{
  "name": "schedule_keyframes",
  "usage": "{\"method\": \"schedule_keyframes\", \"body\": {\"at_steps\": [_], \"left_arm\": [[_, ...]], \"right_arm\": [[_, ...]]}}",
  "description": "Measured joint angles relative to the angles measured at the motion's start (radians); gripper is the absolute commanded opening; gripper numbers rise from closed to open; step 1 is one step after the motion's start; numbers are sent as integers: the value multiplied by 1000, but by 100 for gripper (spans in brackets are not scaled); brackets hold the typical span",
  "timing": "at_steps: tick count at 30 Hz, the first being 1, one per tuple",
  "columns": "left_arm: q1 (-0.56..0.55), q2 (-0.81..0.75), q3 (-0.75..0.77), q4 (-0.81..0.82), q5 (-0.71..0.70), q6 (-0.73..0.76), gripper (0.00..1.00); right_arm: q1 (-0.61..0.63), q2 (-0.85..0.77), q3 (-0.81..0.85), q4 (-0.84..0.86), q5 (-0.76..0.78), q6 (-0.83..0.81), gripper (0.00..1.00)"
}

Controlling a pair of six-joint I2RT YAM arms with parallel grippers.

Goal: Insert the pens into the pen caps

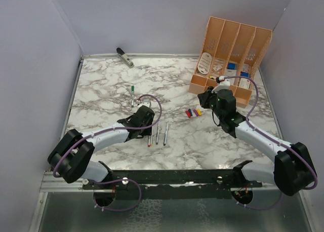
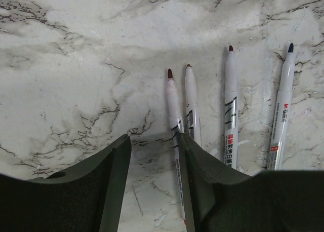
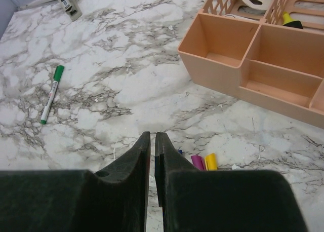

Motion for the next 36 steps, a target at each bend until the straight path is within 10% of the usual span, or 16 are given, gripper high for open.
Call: {"method": "schedule_keyframes", "body": {"at_steps": [36], "left_arm": [[-65,27,41,-148,-14,-86,41]], "right_arm": [[0,-16,-8,0,-22,11,8]]}}
